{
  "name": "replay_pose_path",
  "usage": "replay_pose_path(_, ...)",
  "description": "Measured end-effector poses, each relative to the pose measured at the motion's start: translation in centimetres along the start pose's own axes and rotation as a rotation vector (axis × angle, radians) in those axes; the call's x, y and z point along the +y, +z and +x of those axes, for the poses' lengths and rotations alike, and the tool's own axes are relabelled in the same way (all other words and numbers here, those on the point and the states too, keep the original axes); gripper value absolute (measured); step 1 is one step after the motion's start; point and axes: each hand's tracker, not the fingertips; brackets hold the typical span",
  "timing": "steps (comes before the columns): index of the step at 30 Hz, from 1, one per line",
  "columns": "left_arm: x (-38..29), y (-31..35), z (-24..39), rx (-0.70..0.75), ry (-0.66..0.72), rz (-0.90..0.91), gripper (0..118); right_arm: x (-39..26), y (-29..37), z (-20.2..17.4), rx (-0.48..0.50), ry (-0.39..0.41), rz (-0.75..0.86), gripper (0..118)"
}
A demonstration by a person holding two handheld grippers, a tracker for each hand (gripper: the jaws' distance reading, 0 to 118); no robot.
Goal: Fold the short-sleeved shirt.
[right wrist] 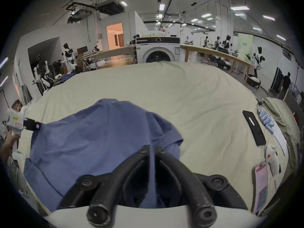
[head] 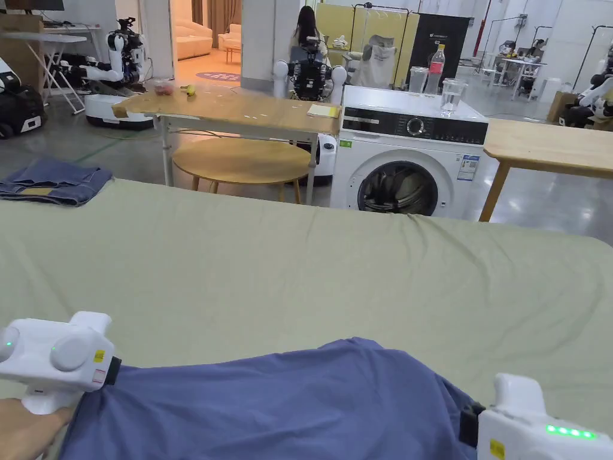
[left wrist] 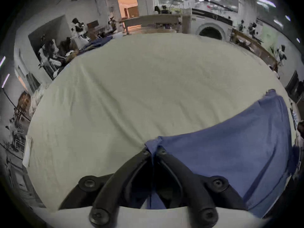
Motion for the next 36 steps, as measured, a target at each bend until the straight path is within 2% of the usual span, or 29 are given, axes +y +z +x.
replay_pose_path(2,0.0,1.3,-0.4,-0.019,0.030,0.031,0,2.1,-1.9,1.6,0.011,-0.013,-0.061,34)
replay_pose_path(5,0.2,2.8,-0.8,-0.004,0.026,0.064,0,5.1,-5.1,3.3,0.035,-0.021,-0.143,52)
replay_pose_path(9,0.6,4.1,-2.0,0.022,0.034,0.101,0,7.4,-9.1,3.9,0.071,0.010,-0.234,52)
replay_pose_path(19,0.0,4.3,-4.0,0.038,0.059,0.084,0,7.7,-15.2,2.7,0.141,0.045,-0.349,52)
replay_pose_path(24,-0.4,3.9,-3.4,0.046,0.038,0.071,0,8.0,-15.6,1.5,0.117,0.112,-0.346,52)
replay_pose_path(30,-0.1,4.1,-2.4,0.052,0.011,0.077,0,8.5,-15.8,0.3,0.147,0.108,-0.342,52)
replay_pose_path(33,-0.1,4.3,-2.3,0.047,0.014,0.080,0,7.7,-16.4,-0.6,0.111,0.176,-0.349,51)
replay_pose_path(35,-0.1,4.3,-2.3,0.047,0.018,0.081,0,7.5,-16.5,-0.8,0.105,0.170,-0.341,48)
replay_pose_path(36,-0.1,4.3,-2.3,0.046,0.022,0.082,0,7.4,-16.4,-0.8,0.102,0.168,-0.335,41)
